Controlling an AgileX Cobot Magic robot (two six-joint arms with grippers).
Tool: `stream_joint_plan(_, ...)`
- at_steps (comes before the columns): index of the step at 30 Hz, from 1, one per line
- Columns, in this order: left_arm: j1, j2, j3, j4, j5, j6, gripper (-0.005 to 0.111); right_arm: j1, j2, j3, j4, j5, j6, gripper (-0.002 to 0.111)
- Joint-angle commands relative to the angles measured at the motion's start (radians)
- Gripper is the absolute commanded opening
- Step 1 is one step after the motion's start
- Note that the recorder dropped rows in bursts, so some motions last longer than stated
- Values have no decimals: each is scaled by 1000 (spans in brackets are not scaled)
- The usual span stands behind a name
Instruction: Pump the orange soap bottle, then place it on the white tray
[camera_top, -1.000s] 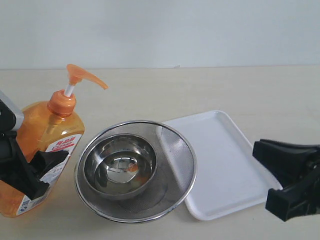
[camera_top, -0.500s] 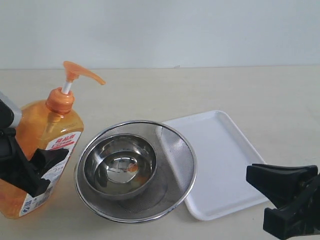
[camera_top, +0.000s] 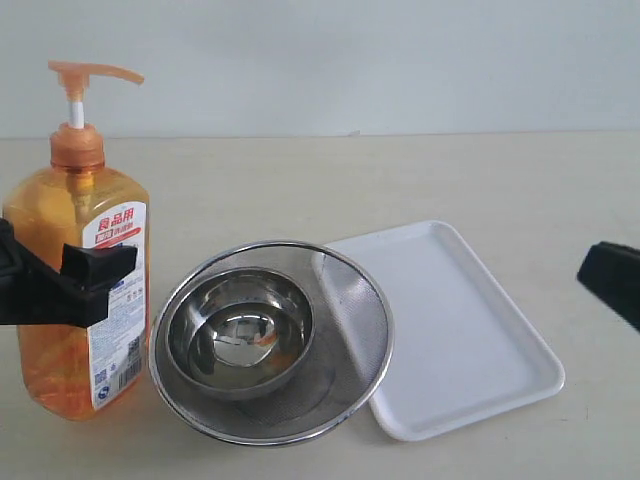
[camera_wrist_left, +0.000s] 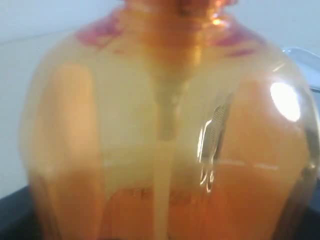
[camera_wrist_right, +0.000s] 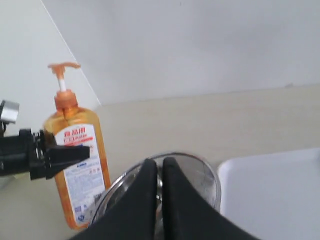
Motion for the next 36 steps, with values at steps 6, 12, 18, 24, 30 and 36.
stream_joint_plan(6, -1, -5, -10, -51, -108, -4, 5, -212, -242, 2, -7, 0, -4, 0)
stream_joint_plan(12, -1, -5, -10, -51, -120, -4, 5, -304, -362, 2, -7, 0, -4, 0)
stream_joint_plan(18, -1, -5, -10, -51, -134, -21, 5, -364, -369, 2, -7, -7, -4, 0)
stream_joint_plan(24, -1, -5, -9, -48, -128, -21, 5, -387, -369, 2, -7, -9, -4, 0)
stream_joint_plan(30, -1, -5, -9, -48, -116, -21, 5, -387, -369, 2, -7, -9, -4, 0)
stream_joint_plan(36, -1, -5, 30, -57, -205, -21, 5, -387, -369, 2, -7, -9, -4, 0)
